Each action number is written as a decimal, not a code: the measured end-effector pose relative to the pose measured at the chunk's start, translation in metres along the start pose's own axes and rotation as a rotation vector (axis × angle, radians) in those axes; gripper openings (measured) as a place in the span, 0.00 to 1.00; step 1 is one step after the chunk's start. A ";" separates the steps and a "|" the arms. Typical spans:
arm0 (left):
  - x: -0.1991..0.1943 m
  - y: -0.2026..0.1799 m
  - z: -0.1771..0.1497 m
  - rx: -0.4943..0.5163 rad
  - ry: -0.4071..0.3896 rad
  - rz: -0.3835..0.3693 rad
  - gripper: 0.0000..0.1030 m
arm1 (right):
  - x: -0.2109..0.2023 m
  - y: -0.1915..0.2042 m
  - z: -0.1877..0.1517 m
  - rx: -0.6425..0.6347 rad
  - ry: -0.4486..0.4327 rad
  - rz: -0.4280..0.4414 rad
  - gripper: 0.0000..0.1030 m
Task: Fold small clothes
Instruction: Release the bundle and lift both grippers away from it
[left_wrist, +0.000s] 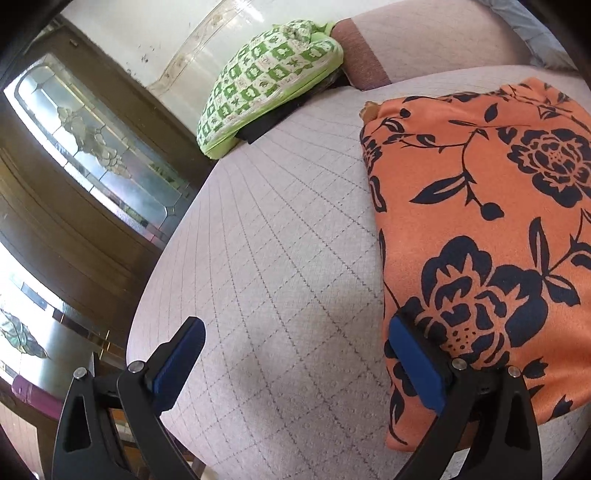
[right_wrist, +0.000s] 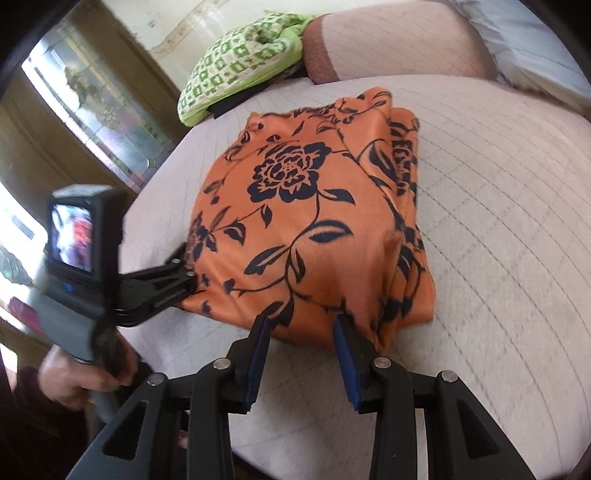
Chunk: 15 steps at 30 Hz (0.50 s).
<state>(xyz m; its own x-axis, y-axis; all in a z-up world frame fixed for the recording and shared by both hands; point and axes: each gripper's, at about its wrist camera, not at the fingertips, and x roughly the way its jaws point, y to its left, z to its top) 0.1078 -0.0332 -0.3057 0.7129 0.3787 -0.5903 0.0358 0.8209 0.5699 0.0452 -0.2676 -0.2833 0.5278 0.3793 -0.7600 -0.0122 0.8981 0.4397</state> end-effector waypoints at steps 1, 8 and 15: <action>-0.001 0.001 0.002 0.007 0.010 0.002 0.97 | -0.007 0.001 0.000 0.002 -0.014 -0.007 0.38; -0.064 0.029 0.011 -0.026 -0.082 -0.120 0.96 | -0.056 0.011 0.006 -0.019 -0.129 -0.011 0.38; -0.132 0.074 0.023 -0.124 -0.204 -0.167 0.96 | -0.099 0.036 0.020 -0.086 -0.230 -0.043 0.38</action>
<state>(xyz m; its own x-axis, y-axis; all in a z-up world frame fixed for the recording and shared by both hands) 0.0327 -0.0320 -0.1723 0.8311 0.1502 -0.5355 0.0878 0.9153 0.3930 0.0098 -0.2771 -0.1822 0.7086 0.2883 -0.6440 -0.0527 0.9318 0.3591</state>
